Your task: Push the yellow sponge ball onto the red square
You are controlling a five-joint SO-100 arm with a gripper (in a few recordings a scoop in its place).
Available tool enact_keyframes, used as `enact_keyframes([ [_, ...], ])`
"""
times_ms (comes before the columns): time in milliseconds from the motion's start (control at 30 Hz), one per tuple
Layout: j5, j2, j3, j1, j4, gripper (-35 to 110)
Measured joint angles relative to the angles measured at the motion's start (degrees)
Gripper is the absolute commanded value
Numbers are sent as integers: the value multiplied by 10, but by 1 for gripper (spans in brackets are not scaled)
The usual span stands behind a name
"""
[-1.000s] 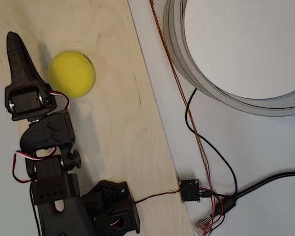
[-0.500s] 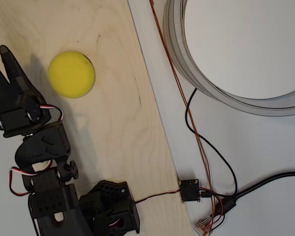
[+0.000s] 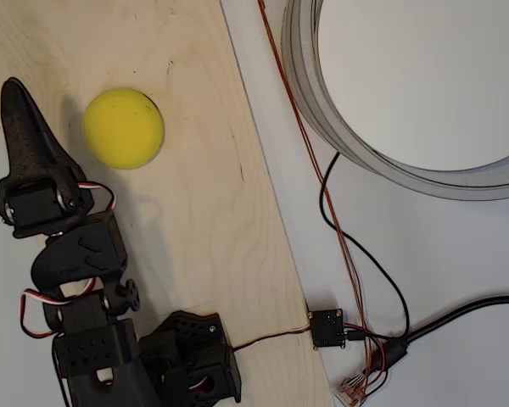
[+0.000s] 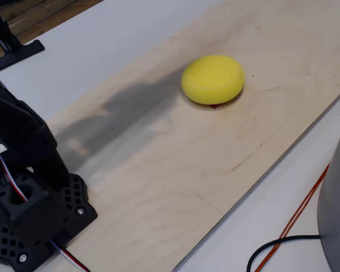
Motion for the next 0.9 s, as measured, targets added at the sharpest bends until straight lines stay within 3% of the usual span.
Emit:
enact_keyframes([
  [33, 3, 0, 0, -2, 0, 4],
  [100, 10, 0, 1, -4, 0, 30],
  [300, -69, 6, 56, -2, -58, 41],
  [467, -72, 9, 61, -2, -69, 35],
  [567, -50, 9, 61, -2, -69, 3],
  [600, -39, 9, 61, -2, -69, 0],
  [900, 18, 4, 61, 18, -79, 0],
])
